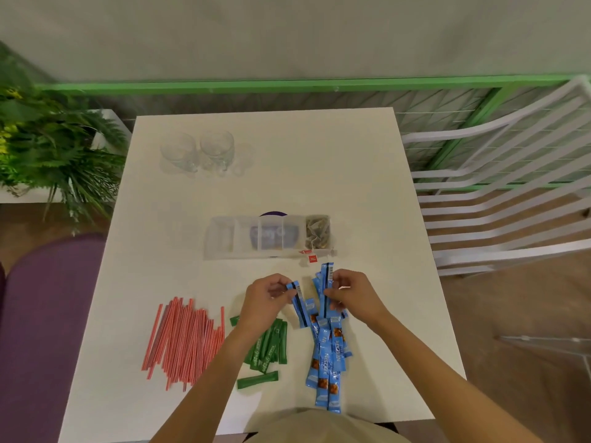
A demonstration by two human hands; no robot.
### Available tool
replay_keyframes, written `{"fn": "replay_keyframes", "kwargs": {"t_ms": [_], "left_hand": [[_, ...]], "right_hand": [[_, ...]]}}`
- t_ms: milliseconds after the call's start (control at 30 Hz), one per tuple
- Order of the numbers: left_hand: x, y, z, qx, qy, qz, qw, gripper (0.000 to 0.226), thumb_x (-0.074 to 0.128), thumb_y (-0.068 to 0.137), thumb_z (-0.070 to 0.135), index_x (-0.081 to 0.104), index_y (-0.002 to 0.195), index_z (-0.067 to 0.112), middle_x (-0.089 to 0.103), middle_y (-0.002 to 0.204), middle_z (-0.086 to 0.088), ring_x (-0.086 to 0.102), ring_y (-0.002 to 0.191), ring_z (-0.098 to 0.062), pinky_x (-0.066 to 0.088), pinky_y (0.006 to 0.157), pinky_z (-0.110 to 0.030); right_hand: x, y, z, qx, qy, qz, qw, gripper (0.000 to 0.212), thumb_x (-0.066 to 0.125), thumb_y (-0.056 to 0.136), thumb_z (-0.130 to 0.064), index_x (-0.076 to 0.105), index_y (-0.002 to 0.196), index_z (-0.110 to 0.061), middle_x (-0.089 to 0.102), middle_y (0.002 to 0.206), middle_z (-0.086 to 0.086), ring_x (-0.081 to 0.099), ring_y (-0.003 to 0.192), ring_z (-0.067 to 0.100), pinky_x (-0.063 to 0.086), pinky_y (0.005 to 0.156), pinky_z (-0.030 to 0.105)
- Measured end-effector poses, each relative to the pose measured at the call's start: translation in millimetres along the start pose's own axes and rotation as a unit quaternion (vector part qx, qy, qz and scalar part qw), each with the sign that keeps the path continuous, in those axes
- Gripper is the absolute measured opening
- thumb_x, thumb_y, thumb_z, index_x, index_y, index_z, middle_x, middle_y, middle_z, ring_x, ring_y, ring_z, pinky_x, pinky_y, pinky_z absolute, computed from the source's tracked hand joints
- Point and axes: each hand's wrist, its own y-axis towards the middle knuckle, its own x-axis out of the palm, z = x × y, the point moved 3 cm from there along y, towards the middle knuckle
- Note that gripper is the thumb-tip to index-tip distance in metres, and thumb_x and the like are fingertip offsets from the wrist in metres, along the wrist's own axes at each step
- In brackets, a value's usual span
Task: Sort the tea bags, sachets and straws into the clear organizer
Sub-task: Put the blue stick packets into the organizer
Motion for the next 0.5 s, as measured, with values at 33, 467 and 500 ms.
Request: {"fn": "replay_keyframes", "kwargs": {"t_ms": [33, 467, 500], "left_hand": [[-4.4, 3.6, 5.3, 0.008, -0.009, 0.009, 1.0, 0.017, 0.076, 0.08, 0.008, 0.069, 0.078, 0.023, 0.073, 0.077, 0.002, 0.068, 0.069, -0.01, 0.055, 0.072, -0.024], [-59.8, 95.8, 87.2, 0.112, 0.049, 0.058, 0.991, 0.015, 0.073, 0.079, 0.0, 0.068, 0.081, 0.013, 0.07, 0.08, -0.005, 0.061, 0.067, -0.007, 0.048, 0.066, -0.011], [-60.4, 101.7, 88.7, 0.111, 0.053, 0.058, 0.991, 0.015, 0.073, 0.079, -0.001, 0.068, 0.081, 0.013, 0.069, 0.079, -0.005, 0.06, 0.065, -0.004, 0.048, 0.064, -0.01]], "right_hand": [[0.4, 3.4, -6.8, -0.011, -0.007, -0.002, 1.0, 0.017, 0.068, 0.085, -0.001, 0.055, 0.075, 0.005, 0.058, 0.065, 0.017, 0.065, 0.054, 0.027, 0.05, 0.049, 0.028], [-12.4, 86.6, -137.6, -0.148, -0.139, 0.044, 0.978, 0.004, 0.071, 0.081, -0.004, 0.068, 0.078, -0.004, 0.066, 0.067, 0.004, 0.065, 0.056, 0.015, 0.051, 0.055, 0.021], [-11.4, 92.5, -142.6, -0.154, -0.157, 0.04, 0.975, 0.002, 0.07, 0.081, -0.004, 0.068, 0.08, -0.004, 0.066, 0.069, 0.005, 0.065, 0.059, 0.016, 0.05, 0.056, 0.02]]}}
